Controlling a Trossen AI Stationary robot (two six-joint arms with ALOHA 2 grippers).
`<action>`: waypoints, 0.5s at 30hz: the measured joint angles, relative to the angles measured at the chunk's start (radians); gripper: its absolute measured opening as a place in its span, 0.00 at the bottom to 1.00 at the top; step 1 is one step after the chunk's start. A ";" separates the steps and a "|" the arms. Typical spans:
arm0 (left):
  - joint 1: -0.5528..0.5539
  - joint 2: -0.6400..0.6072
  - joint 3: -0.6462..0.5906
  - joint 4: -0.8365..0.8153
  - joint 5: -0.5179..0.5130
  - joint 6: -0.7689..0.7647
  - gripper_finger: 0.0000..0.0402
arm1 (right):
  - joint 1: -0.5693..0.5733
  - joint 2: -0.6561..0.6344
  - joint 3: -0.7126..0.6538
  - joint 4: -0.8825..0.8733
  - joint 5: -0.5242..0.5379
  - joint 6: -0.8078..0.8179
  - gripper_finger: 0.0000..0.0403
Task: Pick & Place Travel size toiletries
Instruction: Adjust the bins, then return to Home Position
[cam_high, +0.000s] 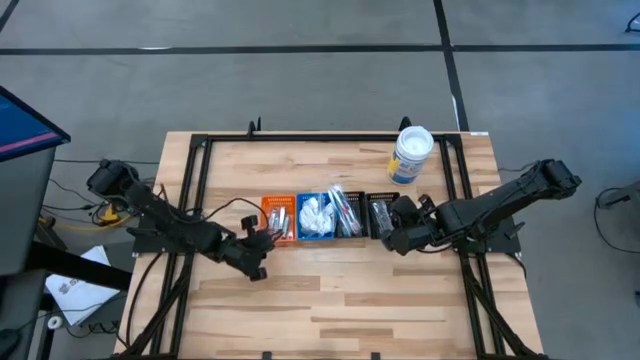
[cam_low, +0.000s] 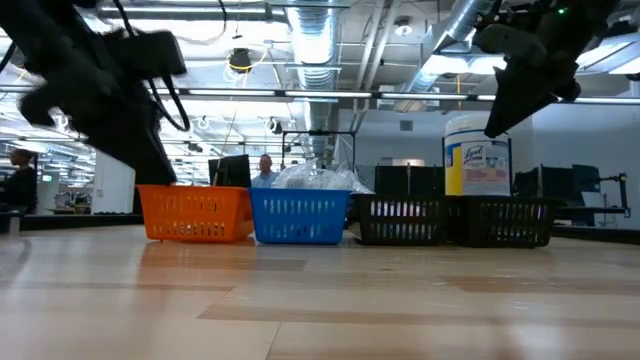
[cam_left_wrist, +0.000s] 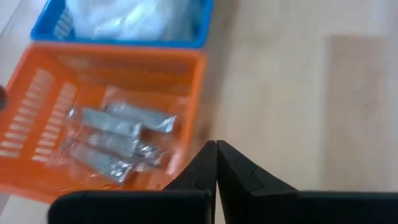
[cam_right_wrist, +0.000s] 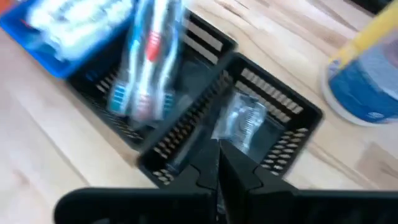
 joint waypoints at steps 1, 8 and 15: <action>-0.018 -0.022 0.003 -0.001 0.000 0.000 0.00 | 0.000 0.000 0.000 0.017 -0.001 0.003 0.00; -0.174 -0.234 0.013 0.050 -0.157 0.010 0.00 | 0.044 -0.051 -0.005 0.235 0.230 -0.367 0.00; -0.284 -0.355 0.013 0.063 -0.314 0.053 0.00 | 0.040 -0.236 -0.264 0.719 -0.029 -0.727 0.00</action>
